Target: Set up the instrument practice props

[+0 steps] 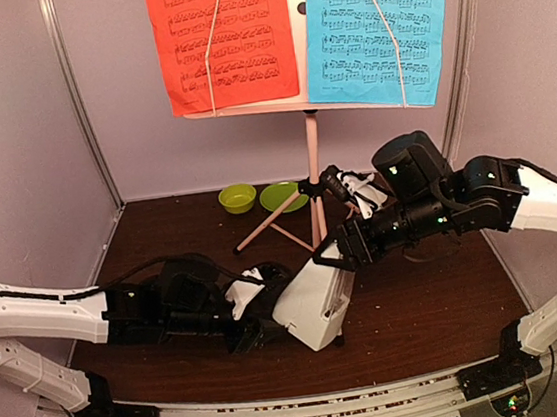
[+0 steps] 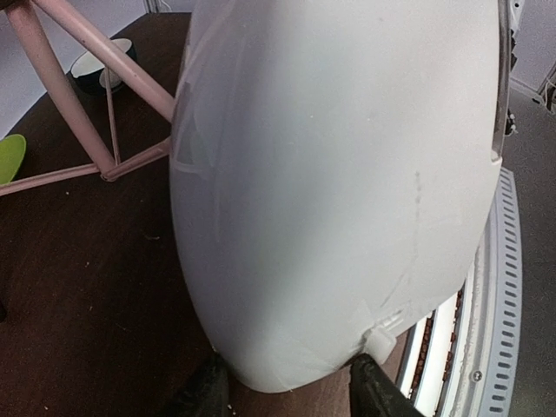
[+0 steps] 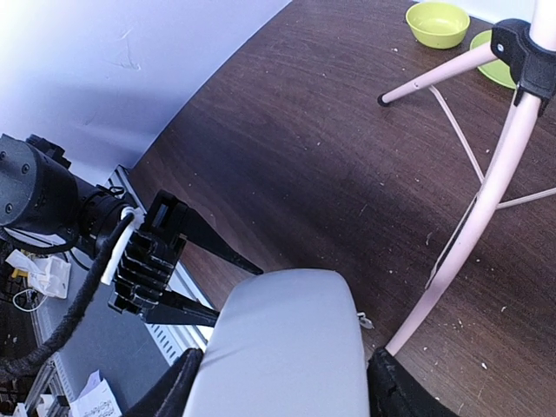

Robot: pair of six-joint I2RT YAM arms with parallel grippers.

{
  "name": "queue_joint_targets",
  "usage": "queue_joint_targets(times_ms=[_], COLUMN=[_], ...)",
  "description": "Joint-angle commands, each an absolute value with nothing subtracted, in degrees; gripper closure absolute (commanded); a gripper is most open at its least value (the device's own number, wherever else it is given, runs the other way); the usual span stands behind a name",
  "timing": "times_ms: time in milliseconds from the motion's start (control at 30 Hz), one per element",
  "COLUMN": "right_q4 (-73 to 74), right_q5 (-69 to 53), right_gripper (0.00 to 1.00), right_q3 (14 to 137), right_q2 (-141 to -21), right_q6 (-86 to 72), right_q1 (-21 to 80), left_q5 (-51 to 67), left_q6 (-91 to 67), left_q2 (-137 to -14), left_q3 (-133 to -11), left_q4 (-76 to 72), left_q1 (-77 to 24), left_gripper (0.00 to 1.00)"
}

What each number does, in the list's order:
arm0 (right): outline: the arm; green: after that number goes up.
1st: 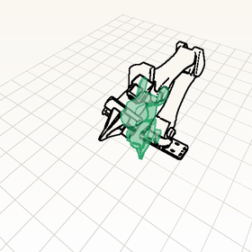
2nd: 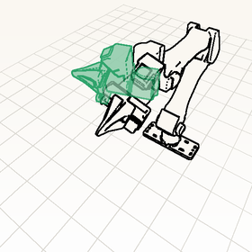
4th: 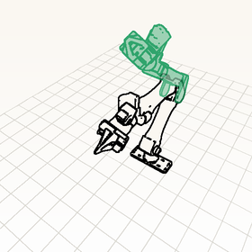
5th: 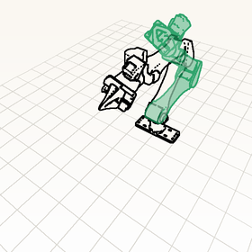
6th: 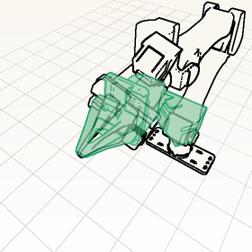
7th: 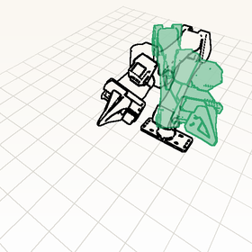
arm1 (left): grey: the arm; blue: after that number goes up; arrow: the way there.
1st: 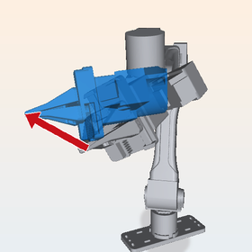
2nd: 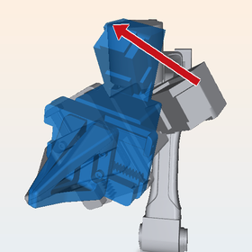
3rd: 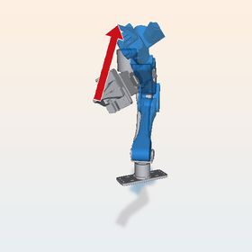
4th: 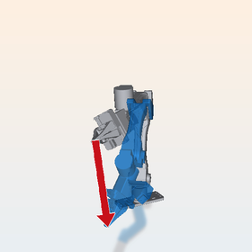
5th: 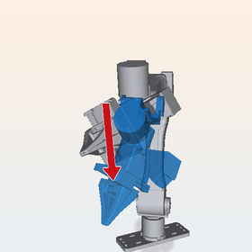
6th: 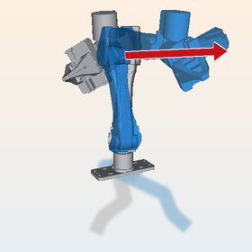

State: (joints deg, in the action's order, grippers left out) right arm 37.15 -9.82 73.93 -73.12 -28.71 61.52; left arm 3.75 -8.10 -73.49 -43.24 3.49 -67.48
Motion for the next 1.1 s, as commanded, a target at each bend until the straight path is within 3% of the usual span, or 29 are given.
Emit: queue_joint_targets(times_ms=[0,133,233,600,867,1067], right_q4=[27.46,27.78,28.21,26.98,27.89,28.56], right_q5=[-9.26,-3.29,1.56,13.65,18.99,19.89], right_gripper=[0.92,0.92,0.91,0.85,0.77,0.60], right_q3=[78.16,80.91,83.34,89.04,94.09,96.10], right_q2=[-74.48,-77.84,-81.30,-93.99,-102.52,-106.76], right_q6=[-31.37,-32.66,-34.89,-42.71,-46.65,-48.58], right_q1=[63.22,64.84,65.78,69.25,70.58,71.21], left_q5=[2.85,-0.50,-3.14,-13.99,-14.83,-14.44], left_q6=[-10.67,-14.65,-18.64,-32.78,-41.72,-44.82], left_q2=[-69.76,-63.82,-58.88,-49.48,-47.68,-46.44], left_q3=[-41.46,-37.30,-34.95,-32.84,-30.73,-29.06], left_q4=[-2.48,-3.88,-2.87,9.57,11.86,12.28], left_q1=[-66.62,-65.34,-63.59,-56.70,-55.56,-55.07], left_gripper=[0.44,0.28,0.24,0.23,0.25,0.25])
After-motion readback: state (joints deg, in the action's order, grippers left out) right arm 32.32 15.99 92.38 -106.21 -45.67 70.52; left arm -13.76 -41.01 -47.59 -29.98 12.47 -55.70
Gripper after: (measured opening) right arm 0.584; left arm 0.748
